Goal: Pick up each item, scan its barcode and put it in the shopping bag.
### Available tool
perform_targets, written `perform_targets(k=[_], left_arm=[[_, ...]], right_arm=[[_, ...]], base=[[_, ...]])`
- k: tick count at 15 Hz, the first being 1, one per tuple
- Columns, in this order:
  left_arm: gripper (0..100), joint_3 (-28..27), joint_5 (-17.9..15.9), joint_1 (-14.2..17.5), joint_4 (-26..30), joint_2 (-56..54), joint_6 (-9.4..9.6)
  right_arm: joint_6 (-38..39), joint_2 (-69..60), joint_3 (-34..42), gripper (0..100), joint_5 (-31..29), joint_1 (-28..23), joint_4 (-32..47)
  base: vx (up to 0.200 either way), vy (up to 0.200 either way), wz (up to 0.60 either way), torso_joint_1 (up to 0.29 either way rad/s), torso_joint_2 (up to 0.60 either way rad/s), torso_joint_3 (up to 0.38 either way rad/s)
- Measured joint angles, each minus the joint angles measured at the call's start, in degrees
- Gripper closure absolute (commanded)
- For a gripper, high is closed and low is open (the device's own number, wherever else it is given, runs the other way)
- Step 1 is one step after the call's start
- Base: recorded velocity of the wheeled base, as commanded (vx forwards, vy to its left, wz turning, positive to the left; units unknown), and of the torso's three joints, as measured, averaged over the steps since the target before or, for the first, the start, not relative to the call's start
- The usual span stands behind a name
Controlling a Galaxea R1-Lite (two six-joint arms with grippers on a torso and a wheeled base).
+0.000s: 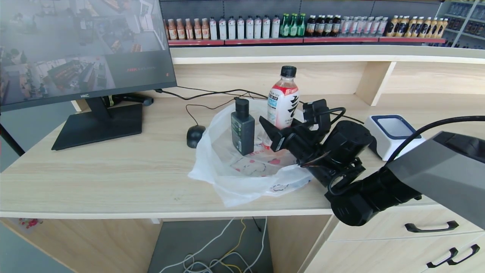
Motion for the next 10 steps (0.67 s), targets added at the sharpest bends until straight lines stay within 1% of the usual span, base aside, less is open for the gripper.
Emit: perform_targets(k=[5, 6, 10], left_arm=[[0, 0.0, 0.0, 0.0, 0.0, 0.0, 0.00], [0, 0.0, 0.0, 0.0, 0.0, 0.0, 0.00], [0, 0.0, 0.0, 0.0, 0.0, 0.0, 0.00]], right_arm=[[0.1, 0.2, 0.1, 100, 0.1, 0.1, 0.0], [0.0, 0.2, 0.1, 0, 0.1, 0.1, 0.0], [0.0, 0.2, 0.6, 0, 0.0, 0.1, -0.8]], base=[[0.000, 0.000, 0.00, 0.000, 0.00, 0.000], [0.000, 0.000, 0.00, 0.000, 0.00, 0.000], [0.000, 0.000, 0.00, 0.000, 0.00, 0.000]])
